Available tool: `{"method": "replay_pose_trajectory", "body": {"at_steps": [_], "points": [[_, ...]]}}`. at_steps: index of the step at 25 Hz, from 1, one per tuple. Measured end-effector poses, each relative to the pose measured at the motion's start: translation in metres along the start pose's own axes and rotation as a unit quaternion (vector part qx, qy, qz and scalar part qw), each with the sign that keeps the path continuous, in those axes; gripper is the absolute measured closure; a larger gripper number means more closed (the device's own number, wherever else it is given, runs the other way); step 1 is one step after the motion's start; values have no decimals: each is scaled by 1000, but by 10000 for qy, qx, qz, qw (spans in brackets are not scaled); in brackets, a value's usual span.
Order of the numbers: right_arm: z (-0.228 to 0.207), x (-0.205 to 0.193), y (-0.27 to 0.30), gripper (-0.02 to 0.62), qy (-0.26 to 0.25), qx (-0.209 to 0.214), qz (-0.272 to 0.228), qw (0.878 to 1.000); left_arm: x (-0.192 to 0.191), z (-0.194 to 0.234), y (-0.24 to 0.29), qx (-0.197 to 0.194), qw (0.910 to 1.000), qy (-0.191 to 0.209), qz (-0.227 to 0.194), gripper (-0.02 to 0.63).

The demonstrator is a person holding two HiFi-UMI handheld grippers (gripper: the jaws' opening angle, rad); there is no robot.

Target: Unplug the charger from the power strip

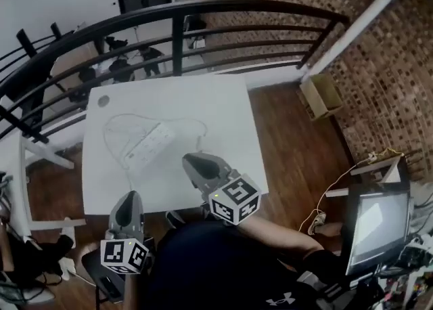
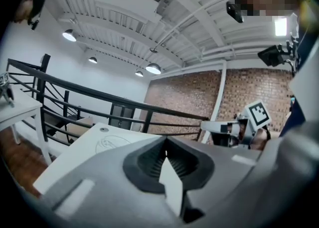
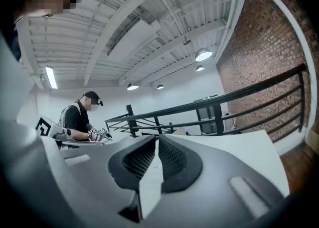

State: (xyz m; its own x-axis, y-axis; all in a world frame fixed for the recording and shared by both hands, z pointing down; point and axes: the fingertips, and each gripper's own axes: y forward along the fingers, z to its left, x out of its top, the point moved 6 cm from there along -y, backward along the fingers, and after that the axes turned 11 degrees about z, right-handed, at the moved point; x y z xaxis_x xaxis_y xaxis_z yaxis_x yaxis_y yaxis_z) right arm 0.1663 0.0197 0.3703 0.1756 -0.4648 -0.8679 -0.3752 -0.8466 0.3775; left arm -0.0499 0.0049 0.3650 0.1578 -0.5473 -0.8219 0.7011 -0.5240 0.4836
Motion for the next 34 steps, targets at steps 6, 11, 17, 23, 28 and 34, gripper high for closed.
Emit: {"method": "replay_pose_trajectory", "body": {"at_steps": [6,11,17,23,28,34], "points": [[3,2,-16,569,-16,-76,-105,9999,-3,-16,3,-228,9993,224,-200,599],[9,0,-29,575,-53,-67,-147,9999,4,-29,-3,-240,9992,309,-83,600],[-5,2,-48,575,-95,-177,-224,9995,0,-50,9,-413,9984,360,132,599],[-22,2,-36,575,-100,-131,-167,9997,-6,-39,26,-368,9986,354,-144,599],[-26,2,-31,575,-131,24,-68,9999,-7,-42,28,-242,9994,213,-91,599],[-38,2,-27,575,-143,174,69,9997,-4,-48,39,-224,9994,158,-191,599]]}}
